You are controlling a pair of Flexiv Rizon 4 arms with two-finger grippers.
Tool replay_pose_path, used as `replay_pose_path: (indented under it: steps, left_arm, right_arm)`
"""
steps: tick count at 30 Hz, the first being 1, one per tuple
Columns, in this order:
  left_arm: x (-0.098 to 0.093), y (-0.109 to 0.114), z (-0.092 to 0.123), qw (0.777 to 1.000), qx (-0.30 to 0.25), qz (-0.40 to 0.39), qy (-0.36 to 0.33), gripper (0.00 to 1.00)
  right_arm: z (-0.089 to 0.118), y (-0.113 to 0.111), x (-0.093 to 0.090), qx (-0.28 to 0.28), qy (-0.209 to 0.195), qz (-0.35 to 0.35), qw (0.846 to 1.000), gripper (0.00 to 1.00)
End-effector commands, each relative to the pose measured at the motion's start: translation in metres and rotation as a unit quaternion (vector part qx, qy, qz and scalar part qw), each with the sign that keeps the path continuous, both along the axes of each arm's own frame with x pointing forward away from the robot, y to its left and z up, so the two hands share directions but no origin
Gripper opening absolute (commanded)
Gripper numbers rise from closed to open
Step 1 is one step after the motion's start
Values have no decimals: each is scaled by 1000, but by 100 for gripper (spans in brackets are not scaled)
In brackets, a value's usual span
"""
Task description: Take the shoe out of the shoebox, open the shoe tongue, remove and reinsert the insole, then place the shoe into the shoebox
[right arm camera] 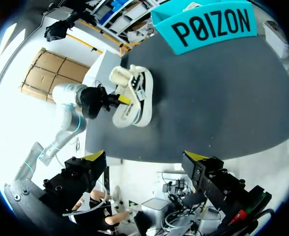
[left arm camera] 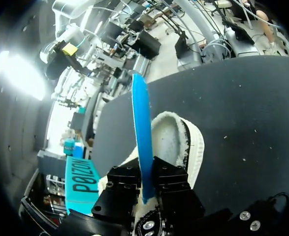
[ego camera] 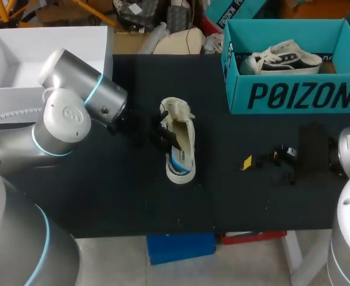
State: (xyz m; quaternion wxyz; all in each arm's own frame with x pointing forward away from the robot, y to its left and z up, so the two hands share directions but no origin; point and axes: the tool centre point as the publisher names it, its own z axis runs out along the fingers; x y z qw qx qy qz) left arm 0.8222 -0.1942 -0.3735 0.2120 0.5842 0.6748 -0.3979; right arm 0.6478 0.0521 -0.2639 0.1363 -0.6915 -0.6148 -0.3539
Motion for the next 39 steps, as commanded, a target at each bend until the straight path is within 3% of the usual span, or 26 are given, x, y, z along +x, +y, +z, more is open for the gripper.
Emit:
replay_pose_path:
  steps: [1, 2, 3, 5, 14, 27, 33, 36, 38, 39]
  left_arm:
    - [2, 1, 3, 1000, 3, -1, 0, 15]
    - [1, 1, 3, 1000, 4, -2, -1, 24]
    - [0, 1, 3, 1000, 5, -2, 0, 47]
    - [-2, 2, 4, 1000, 5, -2, 0, 50]
    - [-18, 0, 16, 1000, -1, -11, -1, 39]
    - [-43, 6, 19, 1000, 7, -14, -2, 43]
    - [-47, 9, 19, 1000, 8, -11, -2, 38]
    - [-47, 10, 18, 1000, 10, -8, -3, 31]
    - [-46, 11, 18, 1000, 10, -7, -4, 21]
    - [-46, 12, 18, 1000, 12, -6, -4, 10]
  right_arm:
    - [-1, 2, 1, -1, 0, -1, 1000, 100]
    - [-1, 2, 1, -1, 0, -1, 1000, 100]
    - [-1, 2, 1, -1, 0, -1, 1000, 100]
    - [-1, 2, 1, -1, 0, -1, 1000, 100]
    - [-1, 2, 1, -1, 0, -1, 1000, 100]
    - [-1, 2, 1, -1, 0, -1, 1000, 100]
    - [-1, 2, 1, -1, 0, -1, 1000, 100]
    - [-1, 2, 1, -1, 0, -1, 1000, 100]
    - [-1, 2, 1, -1, 0, -1, 1000, 100]
    - [-1, 2, 1, -1, 0, -1, 1000, 100]
